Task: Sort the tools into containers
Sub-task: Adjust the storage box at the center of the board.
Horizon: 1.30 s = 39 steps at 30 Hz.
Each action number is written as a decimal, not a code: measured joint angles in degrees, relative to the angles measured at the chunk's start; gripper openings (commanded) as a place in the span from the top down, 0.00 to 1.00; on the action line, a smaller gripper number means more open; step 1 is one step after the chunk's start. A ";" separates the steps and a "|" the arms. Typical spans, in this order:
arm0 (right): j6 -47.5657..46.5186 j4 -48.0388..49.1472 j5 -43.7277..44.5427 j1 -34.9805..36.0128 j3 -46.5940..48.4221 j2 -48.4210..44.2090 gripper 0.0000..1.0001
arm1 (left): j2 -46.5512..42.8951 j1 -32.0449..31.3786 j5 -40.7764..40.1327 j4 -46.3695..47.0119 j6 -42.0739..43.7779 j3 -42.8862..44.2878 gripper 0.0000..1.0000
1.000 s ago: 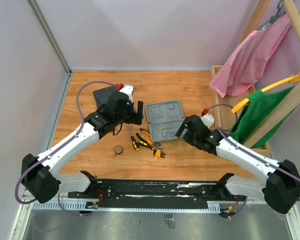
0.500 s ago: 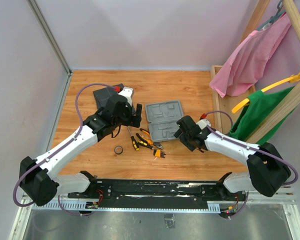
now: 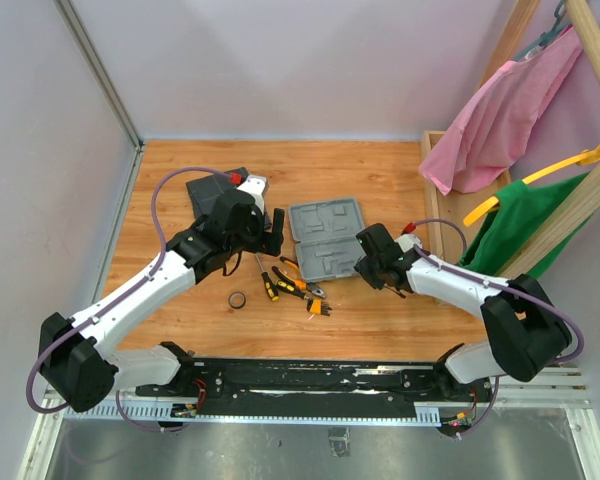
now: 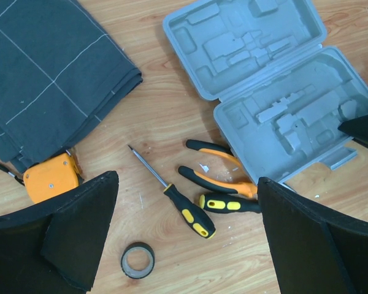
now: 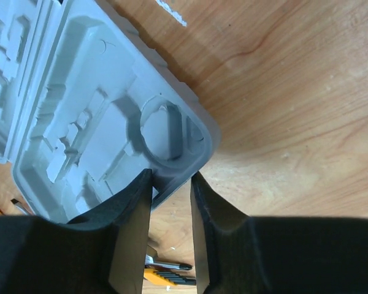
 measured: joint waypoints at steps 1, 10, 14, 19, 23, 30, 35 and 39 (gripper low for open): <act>0.07 0.31 -0.09 0.00 0.00 0.09 0.77 | 0.00 0.00 0.00 0.00 0.00 0.00 0.01; -3.48 1.57 -0.09 -4.24 1.33 0.33 0.95 | 0.09 0.00 0.00 -0.02 -0.04 0.00 0.01; -10.32 1.86 0.07 -7.93 4.20 1.64 0.96 | 0.20 0.00 0.15 -0.02 -0.17 0.00 0.01; -25.14 2.99 -4.13 -13.66 10.03 6.34 0.99 | 0.22 0.00 0.39 -0.04 -0.20 0.00 0.01; -36.22 2.84 -9.55 -17.90 17.27 12.22 0.96 | 0.22 0.00 0.48 -0.04 -0.20 0.00 0.01; -49.92 0.87 -13.68 -22.23 26.45 19.82 0.59 | 0.20 0.00 0.52 -0.04 -0.20 0.00 0.01; -56.24 -2.10 -10.25 -22.34 30.69 20.55 0.47 | 0.22 0.00 0.46 -0.07 -0.20 0.00 0.01; -58.62 -3.08 -7.78 -22.32 30.99 18.29 0.38 | 0.22 0.00 0.42 -0.09 -0.20 0.00 0.01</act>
